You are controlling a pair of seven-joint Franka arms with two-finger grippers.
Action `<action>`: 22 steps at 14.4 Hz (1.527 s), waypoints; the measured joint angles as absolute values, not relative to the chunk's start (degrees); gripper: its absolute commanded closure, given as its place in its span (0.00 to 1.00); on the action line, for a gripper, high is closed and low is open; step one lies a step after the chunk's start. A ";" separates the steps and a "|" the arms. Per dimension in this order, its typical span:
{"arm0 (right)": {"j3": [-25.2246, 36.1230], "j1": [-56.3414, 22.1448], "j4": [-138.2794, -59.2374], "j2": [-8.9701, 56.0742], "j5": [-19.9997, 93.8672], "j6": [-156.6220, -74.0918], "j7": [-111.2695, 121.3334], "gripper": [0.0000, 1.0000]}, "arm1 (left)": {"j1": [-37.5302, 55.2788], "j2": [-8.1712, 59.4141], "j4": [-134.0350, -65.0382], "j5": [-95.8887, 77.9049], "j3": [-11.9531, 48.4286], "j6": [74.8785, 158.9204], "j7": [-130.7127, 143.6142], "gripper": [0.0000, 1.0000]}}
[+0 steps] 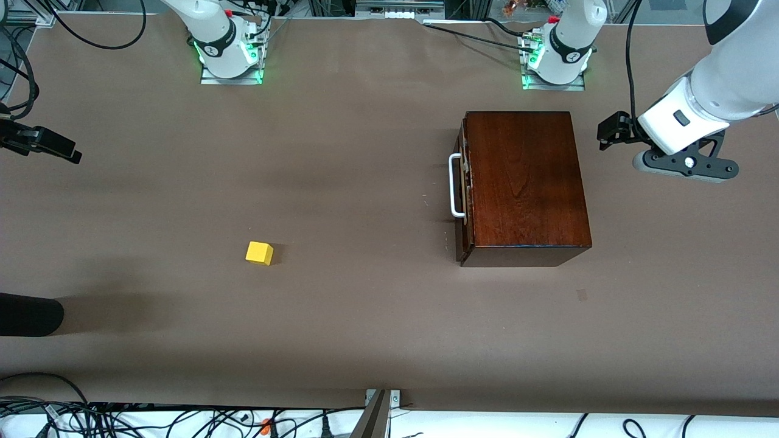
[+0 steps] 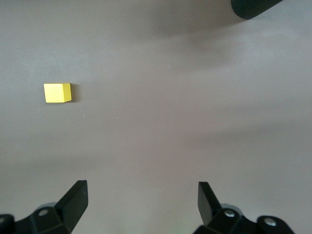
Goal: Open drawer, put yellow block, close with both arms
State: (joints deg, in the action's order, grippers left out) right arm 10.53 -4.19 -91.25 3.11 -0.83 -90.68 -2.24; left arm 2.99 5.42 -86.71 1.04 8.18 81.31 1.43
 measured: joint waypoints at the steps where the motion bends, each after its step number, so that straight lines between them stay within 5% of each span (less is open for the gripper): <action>1: 10.51 -4.20 -91.26 3.19 -0.83 -90.65 -2.24 0.00 | 3.01 5.42 -86.69 0.80 8.88 80.50 1.39 0.00; 7: 10.32 -4.35 -91.26 3.56 -0.83 -90.62 -2.24 0.00 | 4.66 7.60 -86.75 -1.95 15.78 80.83 1.48 0.00; 16: 10.30 -4.43 -91.30 3.84 -0.83 -90.53 -2.24 0.00 | 18.48 23.79 -86.69 -2.73 16.97 107.60 7.57 0.00; 22: 10.08 -7.89 -91.37 6.62 -0.84 -90.49 -2.30 0.00 | 19.57 25.49 -86.54 -1.78 16.69 109.21 13.54 0.00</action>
State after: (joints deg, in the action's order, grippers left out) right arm 10.08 -7.89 -91.37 6.62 -0.84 -90.49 -2.30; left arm 19.57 25.49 -86.54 -1.78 16.69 109.21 13.54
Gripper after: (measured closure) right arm 0.000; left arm 0.000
